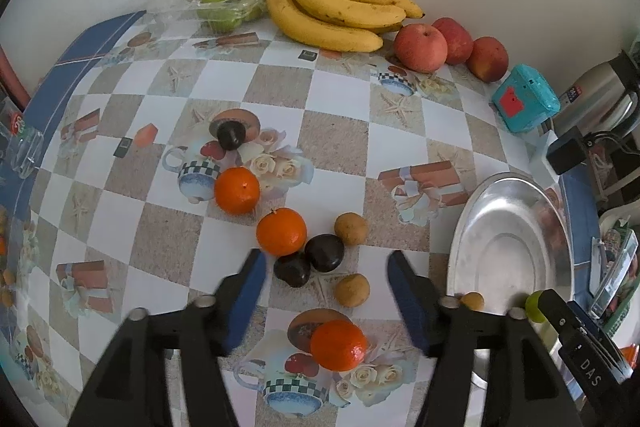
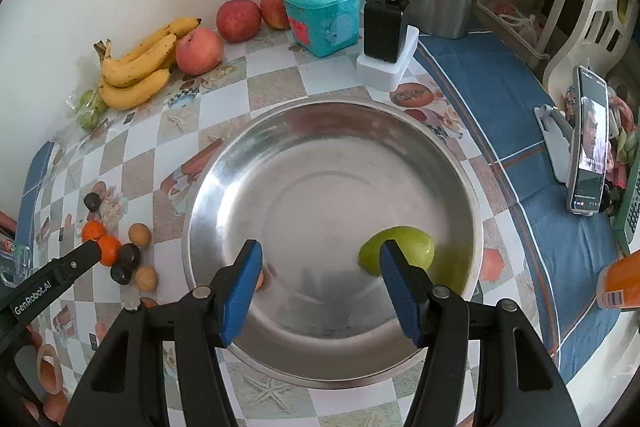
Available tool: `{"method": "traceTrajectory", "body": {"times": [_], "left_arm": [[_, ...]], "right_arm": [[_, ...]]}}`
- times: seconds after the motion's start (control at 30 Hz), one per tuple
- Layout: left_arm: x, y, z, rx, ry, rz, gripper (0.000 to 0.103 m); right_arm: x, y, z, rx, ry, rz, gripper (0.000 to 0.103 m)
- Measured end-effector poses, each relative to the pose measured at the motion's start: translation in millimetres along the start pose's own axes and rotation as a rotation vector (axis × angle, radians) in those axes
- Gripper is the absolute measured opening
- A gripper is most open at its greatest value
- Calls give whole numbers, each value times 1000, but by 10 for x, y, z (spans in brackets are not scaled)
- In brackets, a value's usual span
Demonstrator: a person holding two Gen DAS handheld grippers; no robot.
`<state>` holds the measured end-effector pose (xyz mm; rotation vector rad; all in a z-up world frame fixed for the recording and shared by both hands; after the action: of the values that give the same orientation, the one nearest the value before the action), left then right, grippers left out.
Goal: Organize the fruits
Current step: 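Withdraw both open grippers from the bowl back toward the fruit pile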
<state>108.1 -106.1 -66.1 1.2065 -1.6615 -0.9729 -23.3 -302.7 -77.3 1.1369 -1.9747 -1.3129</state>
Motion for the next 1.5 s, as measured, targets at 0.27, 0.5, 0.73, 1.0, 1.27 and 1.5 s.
{"method": "traceTrajectory", "body": {"times": [0.27,0.5,0.73,1.0,1.27,1.5], "left_arm": [[-113,-109,22,-21,14,-62,94],[-232,-159,-2,-14,34,-96,103],[-275,-114,6,10,30,-93,103],[-374,10,79,80,-7,-113,103],[-616,105,174,95,17,-130,103],[-770,120,294,72,23,-143,103]], "right_arm": [[-5,-106,49,-25,11,19,86],[20,-80,24,10,8,35,95],[-28,-61,14,32,10,14,95],[-272,-60,40,72,-12,-116,95],[-545,0,149,119,46,-145,95],[-834,-24,286,88,153,-150,95]]}}
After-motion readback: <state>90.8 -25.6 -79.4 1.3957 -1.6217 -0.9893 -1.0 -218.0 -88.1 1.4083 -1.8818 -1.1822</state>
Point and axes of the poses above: each gripper's, at about its wrist camera, not at the fingertips, and y roughly against the way its jaws point, x to its right, z to its underside, the point moved 6 cm from there along -y, roughly the way its jaws point, and after that the axes turned 7 degrees about y, right-handed, at the moved point
